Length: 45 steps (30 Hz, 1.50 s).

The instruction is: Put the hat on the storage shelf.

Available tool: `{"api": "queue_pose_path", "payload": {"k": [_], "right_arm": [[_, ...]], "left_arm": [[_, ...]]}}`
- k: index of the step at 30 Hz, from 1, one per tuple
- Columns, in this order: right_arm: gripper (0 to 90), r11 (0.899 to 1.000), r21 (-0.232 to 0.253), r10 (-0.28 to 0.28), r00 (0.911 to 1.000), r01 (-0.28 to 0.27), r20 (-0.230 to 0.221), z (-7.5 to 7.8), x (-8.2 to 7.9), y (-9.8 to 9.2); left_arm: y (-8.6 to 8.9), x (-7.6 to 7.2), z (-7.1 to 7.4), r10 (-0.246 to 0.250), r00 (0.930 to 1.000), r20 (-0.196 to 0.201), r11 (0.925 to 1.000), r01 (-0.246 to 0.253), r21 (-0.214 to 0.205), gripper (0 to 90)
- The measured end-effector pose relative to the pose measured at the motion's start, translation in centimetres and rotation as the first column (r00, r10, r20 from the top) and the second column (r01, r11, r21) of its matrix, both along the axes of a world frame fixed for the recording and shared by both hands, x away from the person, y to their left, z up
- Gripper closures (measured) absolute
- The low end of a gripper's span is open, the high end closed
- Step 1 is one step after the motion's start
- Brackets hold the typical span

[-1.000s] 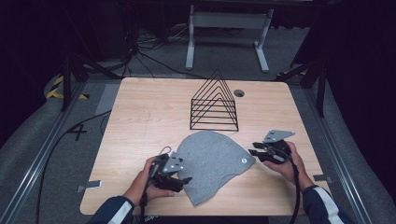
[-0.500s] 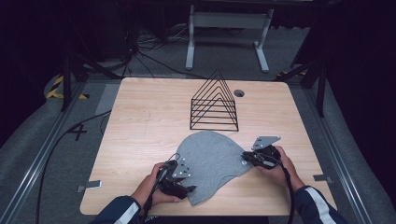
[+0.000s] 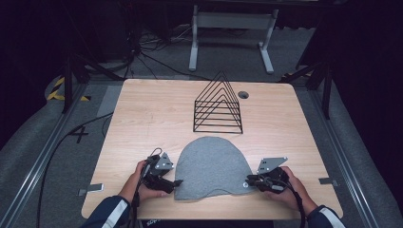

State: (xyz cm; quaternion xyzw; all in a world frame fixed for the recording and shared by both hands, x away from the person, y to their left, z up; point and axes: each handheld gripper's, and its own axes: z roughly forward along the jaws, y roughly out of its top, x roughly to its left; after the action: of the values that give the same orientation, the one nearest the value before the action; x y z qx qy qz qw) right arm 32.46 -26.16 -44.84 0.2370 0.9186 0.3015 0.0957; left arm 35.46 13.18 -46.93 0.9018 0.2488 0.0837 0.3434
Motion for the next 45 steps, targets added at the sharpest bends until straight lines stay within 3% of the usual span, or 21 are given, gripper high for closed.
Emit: {"api": "queue_pose_path", "payload": {"k": [5,6,7,10,12,16,19,20,24,26,27,28,30,32,34,38,40,45], "right_arm": [[64.4,1.0,-0.006,0.009,0.9999,-0.009,0.005,0.2,-0.7,0.6],[57.7,0.999,0.041,-0.012,0.9999,0.012,0.0,0.6,-0.4,0.5],[54.5,0.998,0.058,-0.026,0.9996,0.026,0.003,0.8,-0.1,0.4],[44.6,0.995,0.07,-0.071,0.9962,0.067,0.051,1.5,1.0,0.5],[37.5,0.993,0.078,-0.1,0.9927,0.094,0.068,1.8,2.4,0.7],[32.1,0.99,0.064,-0.128,0.9896,0.124,0.066,1.8,5.0,1.2],[27.3,0.985,0.071,-0.157,0.9876,0.156,0.004,1.5,7.4,1.9],[27.3,0.985,0.076,-0.156,0.9876,0.157,-0.016,1.3,8.0,2.2],[25.0,0.987,0.054,-0.15,0.9881,0.152,-0.035,0.7,9.8,3.8],[22.8,0.989,0.034,-0.145,0.9888,0.147,-0.033,0.5,10.1,4.5],[23.0,0.989,0.022,-0.145,0.9889,0.146,-0.032,0.4,10.3,4.9],[22.8,0.989,0.015,-0.144,0.9892,0.144,-0.028,0.3,10.4,5.1],[22.0,0.989,0.009,-0.146,0.9885,0.147,-0.039,0.2,10.7,5.6],[19.9,0.987,-0.043,-0.158,0.9869,0.156,-0.034,-0.1,10.9,6.2],[15.6,0.987,-0.042,-0.158,0.9866,0.156,-0.042,-0.3,11.0,6.5],[16.1,0.985,-0.055,-0.169,0.9845,0.166,-0.048,-0.3,11.1,6.7],[22.1,0.985,-0.054,-0.165,0.9849,0.163,-0.051,-0.2,10.9,6.7],[45.5,0.988,-0.055,-0.15,0.9869,0.147,-0.059,0.3,10.4,6.9]], "left_arm": [[0.9,0.9,0.7,0.037,0.9993,-0.001,0.9991,-0.037,-0.019,24.7],[1.0,1.1,0.7,0.041,0.9991,0.011,0.9987,-0.041,-0.029,24.5],[1.0,1.4,0.8,0.053,0.9985,0.012,0.9977,-0.053,-0.044,24.2],[0.7,2.5,1.1,0.066,0.9978,-0.011,0.9966,-0.066,-0.049,22.8],[0.1,3.2,1.0,0.068,0.9976,0.016,0.9976,-0.068,-0.014,21.1],[-0.8,4.7,1.1,0.067,0.9974,-0.028,0.9977,-0.067,-0.005,18.3],[-1.2,5.8,1.3,0.073,0.996,-0.053,0.9974,-0.073,0.002,16.7],[-1.3,6.0,1.3,0.076,0.9965,-0.035,0.9971,-0.076,0.002,16.6],[-1.9,6.9,1.1,0.069,0.996,-0.055,0.997,-0.067,0.037,16.6],[-2.3,7.2,0.8,0.063,0.9965,-0.054,0.9954,-0.059,0.075,16.4],[-2.4,7.2,0.8,0.063,0.9957,-0.068,0.9952,-0.057,0.079,15.1],[-2.5,7.2,0.6,0.062,0.9971,-0.044,0.9962,-0.06,0.064,14.4],[-2.7,7.2,0.6,0.068,0.9963,-0.054,0.9951,-0.064,0.075,13.4],[-3.1,7.1,0.5,0.047,0.9967,-0.066,0.9949,-0.041,0.092,8.0],[-3.6,7.2,0.5,0.046,0.9962,-0.074,0.9936,-0.038,0.107,2.6],[-4.0,7.3,0.7,0.049,0.9954,-0.082,0.9916,-0.038,0.123,2.0],[-4.2,7.2,0.8,0.037,0.9959,-0.083,0.9921,-0.026,0.122,4.1],[-4.4,6.8,1.5,0.004,0.9966,-0.082,0.9937,0.006,0.112,28.6]]}}
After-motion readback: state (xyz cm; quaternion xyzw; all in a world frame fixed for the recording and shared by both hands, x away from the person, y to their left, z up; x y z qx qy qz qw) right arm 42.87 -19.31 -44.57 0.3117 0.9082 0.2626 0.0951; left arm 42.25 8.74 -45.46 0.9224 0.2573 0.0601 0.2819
